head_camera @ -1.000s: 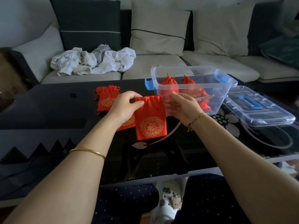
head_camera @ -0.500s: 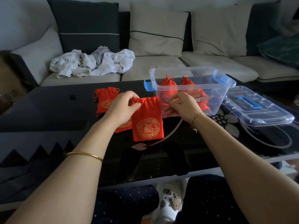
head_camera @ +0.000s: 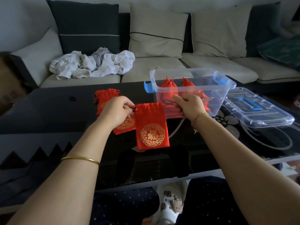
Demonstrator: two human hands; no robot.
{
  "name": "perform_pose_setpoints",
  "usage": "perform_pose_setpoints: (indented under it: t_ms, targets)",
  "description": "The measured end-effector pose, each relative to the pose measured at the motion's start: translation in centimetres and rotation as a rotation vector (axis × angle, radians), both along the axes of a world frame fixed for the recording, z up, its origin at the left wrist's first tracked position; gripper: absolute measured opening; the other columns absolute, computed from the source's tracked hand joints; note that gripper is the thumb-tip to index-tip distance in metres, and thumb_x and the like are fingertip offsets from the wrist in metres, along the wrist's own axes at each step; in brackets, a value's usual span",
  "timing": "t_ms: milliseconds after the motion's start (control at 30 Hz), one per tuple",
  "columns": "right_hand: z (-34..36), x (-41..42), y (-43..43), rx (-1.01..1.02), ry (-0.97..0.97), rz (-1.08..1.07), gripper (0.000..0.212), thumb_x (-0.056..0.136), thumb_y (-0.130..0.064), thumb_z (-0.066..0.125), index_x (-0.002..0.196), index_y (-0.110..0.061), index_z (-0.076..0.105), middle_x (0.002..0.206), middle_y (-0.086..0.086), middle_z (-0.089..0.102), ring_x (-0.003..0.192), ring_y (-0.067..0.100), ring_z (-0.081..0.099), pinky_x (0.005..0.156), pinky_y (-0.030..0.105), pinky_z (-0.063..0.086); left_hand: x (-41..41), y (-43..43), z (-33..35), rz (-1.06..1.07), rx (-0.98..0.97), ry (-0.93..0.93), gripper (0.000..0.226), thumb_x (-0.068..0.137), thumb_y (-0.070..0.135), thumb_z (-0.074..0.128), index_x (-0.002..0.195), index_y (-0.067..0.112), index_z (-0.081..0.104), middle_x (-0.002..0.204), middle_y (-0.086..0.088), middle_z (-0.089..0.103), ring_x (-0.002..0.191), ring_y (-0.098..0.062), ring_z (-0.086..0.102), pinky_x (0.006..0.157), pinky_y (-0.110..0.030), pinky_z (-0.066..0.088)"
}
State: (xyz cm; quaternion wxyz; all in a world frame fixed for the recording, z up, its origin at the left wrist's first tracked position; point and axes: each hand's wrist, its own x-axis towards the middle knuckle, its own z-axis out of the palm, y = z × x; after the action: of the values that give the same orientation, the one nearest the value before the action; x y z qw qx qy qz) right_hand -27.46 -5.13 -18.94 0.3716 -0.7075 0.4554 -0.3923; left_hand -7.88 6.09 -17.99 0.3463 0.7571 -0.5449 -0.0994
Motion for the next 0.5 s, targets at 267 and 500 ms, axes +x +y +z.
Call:
perform_pose_setpoints:
  t_ms: [267, 500]
  targets:
    - [0.41, -0.83, -0.17, 0.976, -0.573, 0.220, 0.031, 0.093, -0.034, 0.052, 0.068, -0.017, 0.055, 0.051, -0.006, 0.049, 0.041, 0.004, 0.046, 0.040, 0.012, 0.040, 0.16, 0.48, 0.16, 0.090, -0.088, -0.026, 0.017, 0.093, 0.020, 0.055, 0.081, 0.013, 0.065, 0.072, 0.004, 0.063, 0.066, -0.006, 0.054, 0.065, -0.024, 0.043]
    - [0.17, -0.83, -0.61, 1.109, -0.797, 0.022, 0.033, 0.095, -0.022, 0.047, 0.063, -0.016, 0.046, 0.042, -0.007, 0.041, 0.038, 0.002, 0.037, 0.039, 0.011, 0.029, 0.46, -0.26, 0.59, 0.357, -0.064, 1.130, 0.034, 0.097, 0.025, 0.042, 0.065, 0.018, 0.051, 0.046, 0.008, 0.040, 0.036, -0.006, 0.030, 0.038, -0.018, 0.024]
